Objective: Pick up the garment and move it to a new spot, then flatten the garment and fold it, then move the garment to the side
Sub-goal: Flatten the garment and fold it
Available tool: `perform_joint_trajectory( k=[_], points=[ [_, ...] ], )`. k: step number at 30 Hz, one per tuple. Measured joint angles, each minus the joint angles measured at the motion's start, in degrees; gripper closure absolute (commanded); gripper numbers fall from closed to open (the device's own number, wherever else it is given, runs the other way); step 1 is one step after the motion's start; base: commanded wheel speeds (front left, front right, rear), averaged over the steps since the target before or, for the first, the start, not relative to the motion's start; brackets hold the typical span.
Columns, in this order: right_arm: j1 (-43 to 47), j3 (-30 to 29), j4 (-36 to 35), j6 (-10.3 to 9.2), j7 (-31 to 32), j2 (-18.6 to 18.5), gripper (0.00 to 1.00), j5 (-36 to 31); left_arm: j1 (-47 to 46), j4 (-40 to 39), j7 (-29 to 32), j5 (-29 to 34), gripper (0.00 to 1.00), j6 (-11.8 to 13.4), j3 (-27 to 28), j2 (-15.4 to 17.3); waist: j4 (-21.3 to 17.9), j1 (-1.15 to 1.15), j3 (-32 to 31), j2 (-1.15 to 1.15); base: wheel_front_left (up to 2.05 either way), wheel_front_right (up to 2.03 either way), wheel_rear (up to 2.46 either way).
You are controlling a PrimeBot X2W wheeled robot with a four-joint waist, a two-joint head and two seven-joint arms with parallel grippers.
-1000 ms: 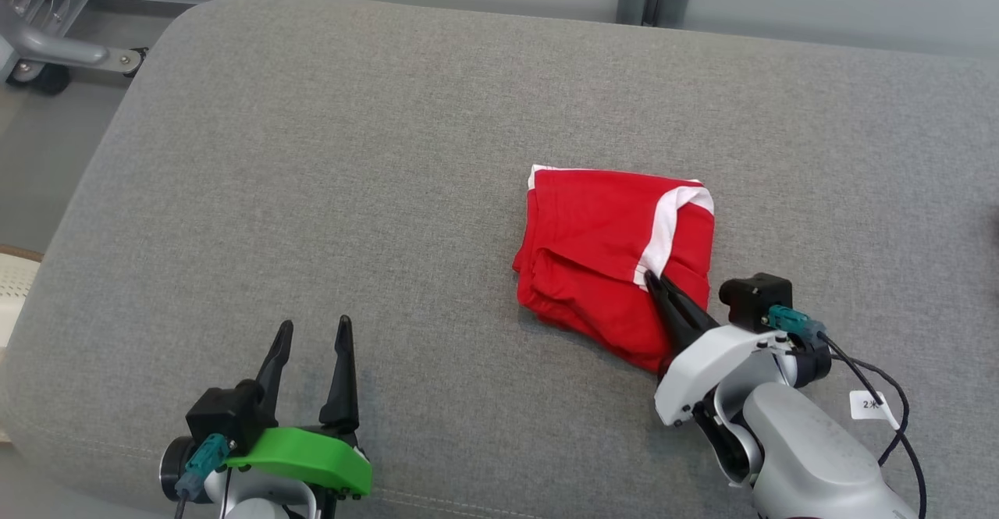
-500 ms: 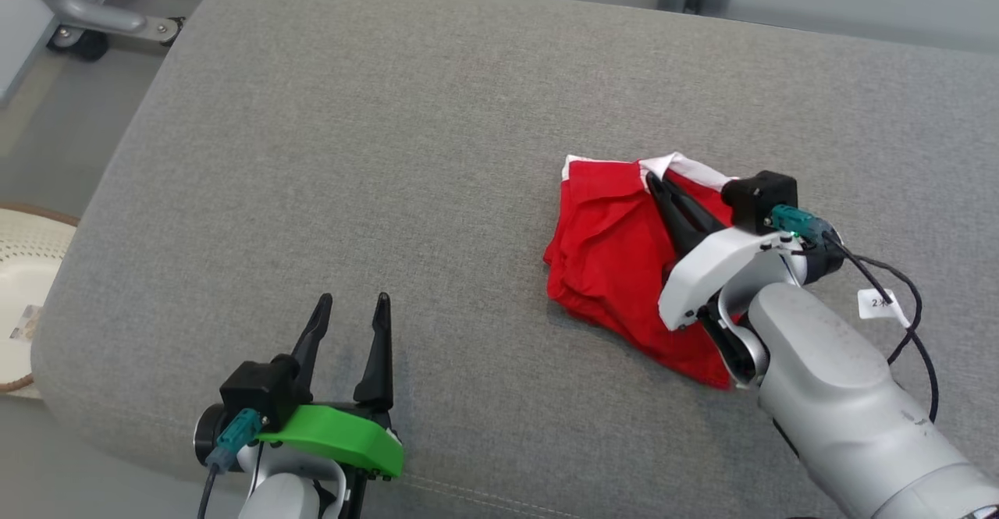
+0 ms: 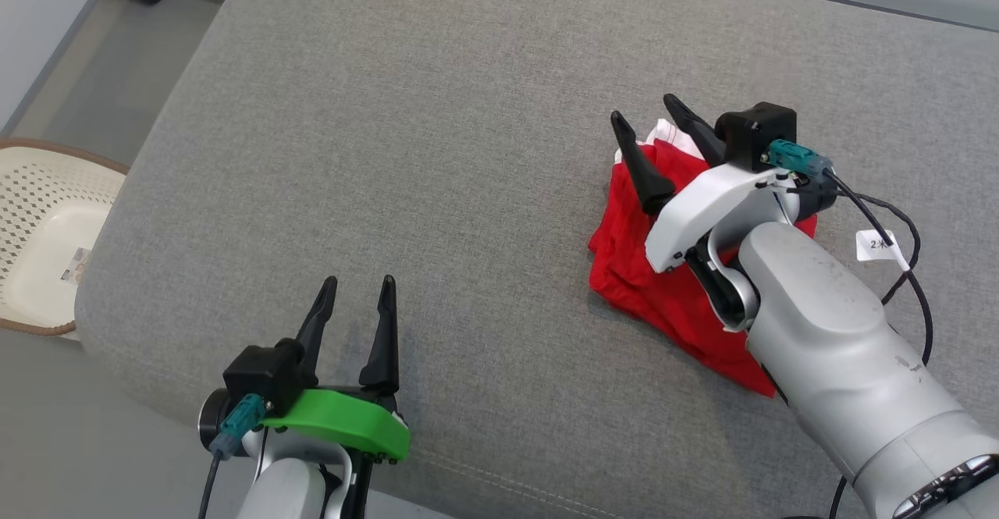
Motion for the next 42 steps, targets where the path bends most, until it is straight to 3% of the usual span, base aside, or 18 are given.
perform_joint_trajectory(
  k=[5,16,27,42],
  points=[
    [4.5,-0.5,-3.4,0.00,0.0,-1.0,0.00,0.9,0.1,0.0,0.0,0.7,0.00,0.1,1.8,0.0,-1.6,0.00,-0.5,0.00,0.00,0.00,0.00],
    [17.1,-11.4,-9.6,0.00,-0.1,-3.5,0.00,-4.1,2.9,0.8,0.0,4.2,0.00,-0.7,7.3,-0.1,-9.0,0.00,-4.1,0.00,0.00,0.00,0.00],
    [30.8,-26.6,-18.5,0.00,0.0,1.4,0.00,-14.7,6.3,1.1,0.0,7.6,0.00,-1.8,11.6,0.0,-17.5,0.00,-9.2,0.00,0.00,0.00,0.00],
    [38.0,-30.4,-23.6,0.00,-0.1,3.9,0.00,-16.9,10.1,1.0,0.0,9.4,0.00,-2.8,15.1,0.0,-23.4,0.00,-14.3,0.00,0.00,0.00,0.00]
  ],
)
